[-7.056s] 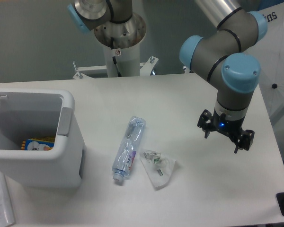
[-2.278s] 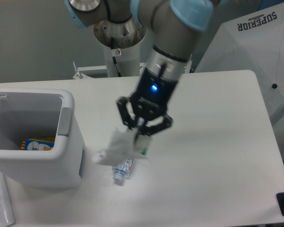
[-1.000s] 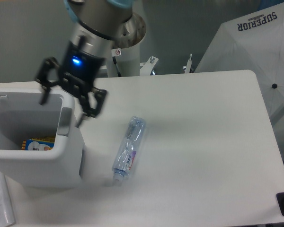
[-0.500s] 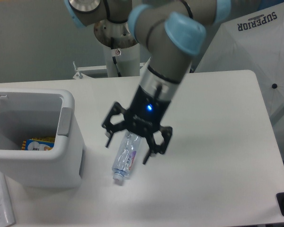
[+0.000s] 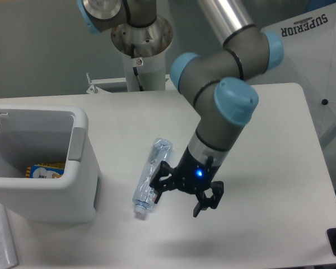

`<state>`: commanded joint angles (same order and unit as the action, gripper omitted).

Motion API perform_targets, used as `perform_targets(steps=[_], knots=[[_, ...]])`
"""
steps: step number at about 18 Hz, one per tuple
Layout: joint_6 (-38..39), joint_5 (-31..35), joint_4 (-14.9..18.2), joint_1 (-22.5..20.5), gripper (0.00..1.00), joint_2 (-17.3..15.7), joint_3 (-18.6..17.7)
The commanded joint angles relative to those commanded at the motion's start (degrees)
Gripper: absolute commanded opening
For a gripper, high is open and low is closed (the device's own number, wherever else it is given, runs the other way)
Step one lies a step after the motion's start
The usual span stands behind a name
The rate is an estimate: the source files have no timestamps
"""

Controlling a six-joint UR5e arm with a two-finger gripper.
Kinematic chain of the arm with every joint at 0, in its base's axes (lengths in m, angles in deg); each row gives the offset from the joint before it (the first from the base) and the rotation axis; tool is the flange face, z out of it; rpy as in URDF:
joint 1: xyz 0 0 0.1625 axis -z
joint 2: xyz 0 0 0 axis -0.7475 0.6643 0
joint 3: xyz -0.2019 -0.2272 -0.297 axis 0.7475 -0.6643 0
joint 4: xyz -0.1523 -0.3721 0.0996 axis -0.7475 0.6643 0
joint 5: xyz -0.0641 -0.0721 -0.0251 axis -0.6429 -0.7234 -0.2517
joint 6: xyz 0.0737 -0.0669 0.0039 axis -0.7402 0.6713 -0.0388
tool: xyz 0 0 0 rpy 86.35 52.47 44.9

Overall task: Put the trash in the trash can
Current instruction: 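Move the open gripper back over the clear water bottle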

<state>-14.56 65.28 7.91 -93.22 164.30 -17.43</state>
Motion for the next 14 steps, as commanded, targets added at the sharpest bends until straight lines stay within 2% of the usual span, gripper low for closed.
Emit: perform_targets(steps=[4,5,14], knots=[[-0.7,6.8,9.6,1.9,1.0,2.6,3.0],[-0.7,7.9,10.6,2.5,1.0,3.1,3.3],[-0.9,10.0,10.1,7.6,1.0,7.9,4.1]])
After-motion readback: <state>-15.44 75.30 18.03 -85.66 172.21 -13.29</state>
